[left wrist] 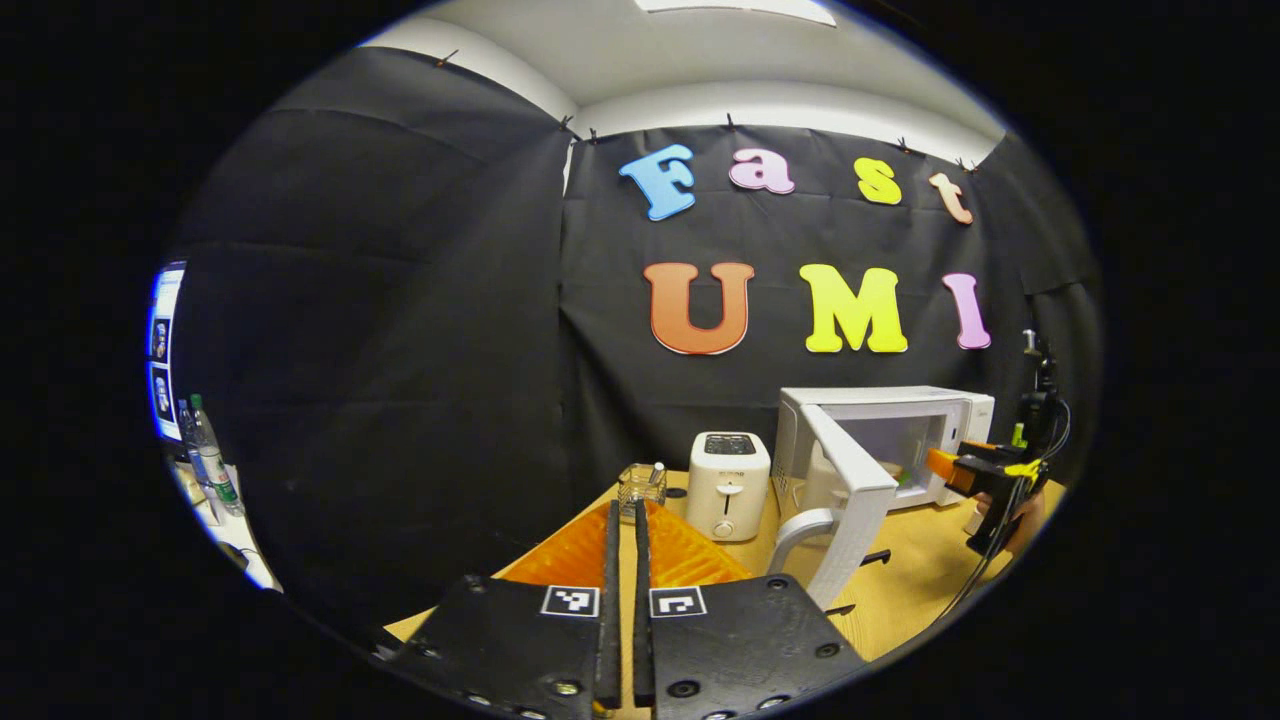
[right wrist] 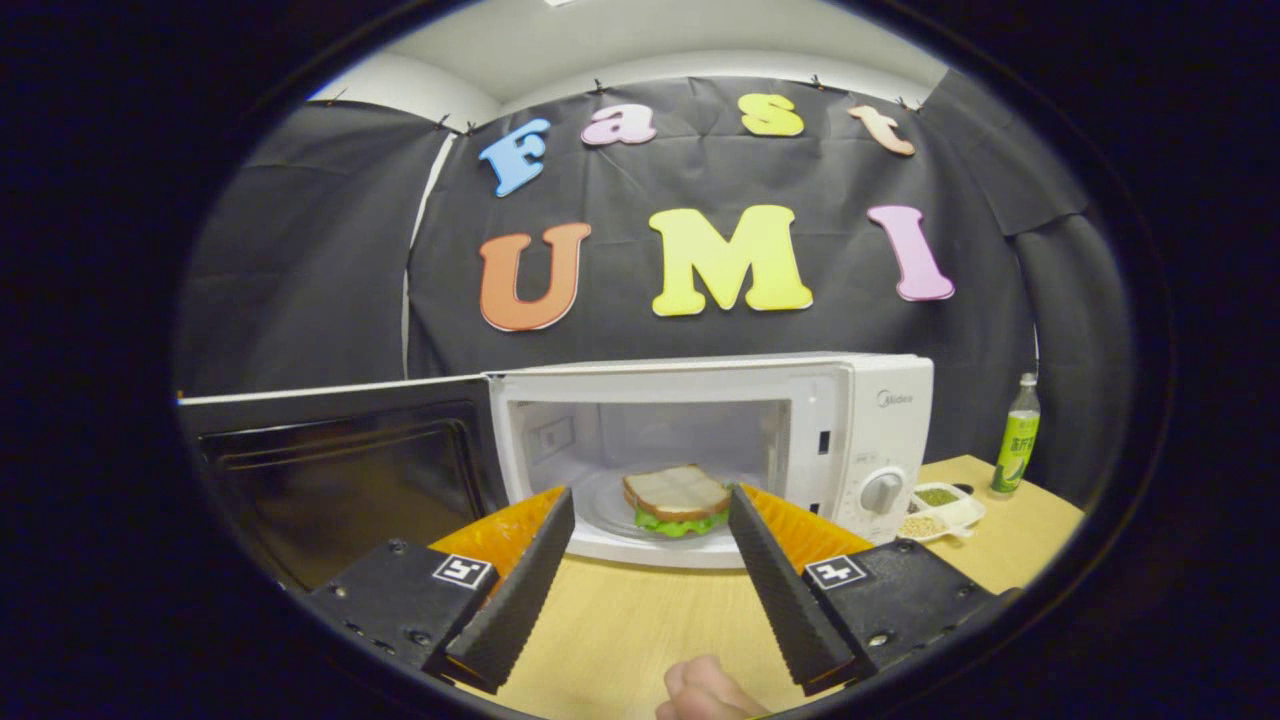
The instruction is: Open the microwave oven with the left hand, put the food in, and close the microwave oven.
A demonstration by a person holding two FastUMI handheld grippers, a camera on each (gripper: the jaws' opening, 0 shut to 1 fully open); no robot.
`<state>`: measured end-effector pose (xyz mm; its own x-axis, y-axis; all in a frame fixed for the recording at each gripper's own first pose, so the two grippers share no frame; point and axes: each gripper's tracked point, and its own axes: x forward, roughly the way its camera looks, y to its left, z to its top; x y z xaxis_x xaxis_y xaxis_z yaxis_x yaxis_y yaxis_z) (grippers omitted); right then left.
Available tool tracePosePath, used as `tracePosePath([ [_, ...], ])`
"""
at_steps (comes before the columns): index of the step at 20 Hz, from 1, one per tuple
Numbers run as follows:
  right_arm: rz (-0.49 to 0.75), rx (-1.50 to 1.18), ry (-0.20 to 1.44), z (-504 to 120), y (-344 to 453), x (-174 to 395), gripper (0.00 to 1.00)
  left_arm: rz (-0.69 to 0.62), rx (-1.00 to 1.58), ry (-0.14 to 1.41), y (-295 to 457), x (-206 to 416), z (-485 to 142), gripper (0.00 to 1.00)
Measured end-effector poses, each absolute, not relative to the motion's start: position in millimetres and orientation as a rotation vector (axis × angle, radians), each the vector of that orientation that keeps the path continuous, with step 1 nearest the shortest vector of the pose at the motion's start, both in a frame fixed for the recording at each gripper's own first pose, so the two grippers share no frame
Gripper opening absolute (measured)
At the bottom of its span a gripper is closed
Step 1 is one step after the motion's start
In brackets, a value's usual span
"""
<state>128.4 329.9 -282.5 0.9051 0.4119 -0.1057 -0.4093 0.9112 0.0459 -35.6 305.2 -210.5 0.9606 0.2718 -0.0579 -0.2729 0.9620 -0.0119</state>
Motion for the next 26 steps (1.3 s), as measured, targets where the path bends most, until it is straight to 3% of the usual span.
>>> tracePosePath([
  [2,0.41,-0.016,0.099,-262.1,306.9,111.4,0.99,0.272,0.021,0.065,314.4,-25.4,-218.9,0.0],
  [3,0.394,-0.033,0.093,-250.3,293.6,103.0,0.99,0.25,0.02,0.081,311.2,-22.1,-223.3,0.09],
  [4,0.393,-0.039,0.088,-240.6,284.0,93.5,0.99,0.244,0.015,0.08,309.6,-24.5,-221.5,0.0],
  [10,0.351,0.037,0.106,-168.2,212.3,27.4,0.99,0.096,-0.03,0.1,285.3,-10.2,-237.7,0.0],
  [11,0.363,0.07,0.112,-158.2,207.2,17.1,0.93,0.067,-0.035,0.11,278.1,-8.0,-241.7,0.0],
  [12,0.387,0.091,0.116,-150.7,203.7,7.9,0.98,0.044,-0.032,0.111,271.1,-5.5,-244.2,0.0],
  [15,0.389,0.125,0.123,-133.6,179.9,-13.6,0.98,0.011,-0.019,0.157,260.9,5.9,-262.3,0.0],
  [16,0.375,0.124,0.105,-125.6,172.4,-18.9,0.92,-0.004,-0.022,0.174,256.2,7.3,-267.7,0.0],
  [18,0.389,0.117,0.024,-103.6,170.5,-31.4,0.99,-0.036,-0.042,0.182,245.9,12.0,-269.7,0.0],
  [26,0.42,0.098,0.009,-94.3,151.6,-63.5,0.99,-0.152,-0.085,0.17,194.3,19.9,-265.4,0.0],
])
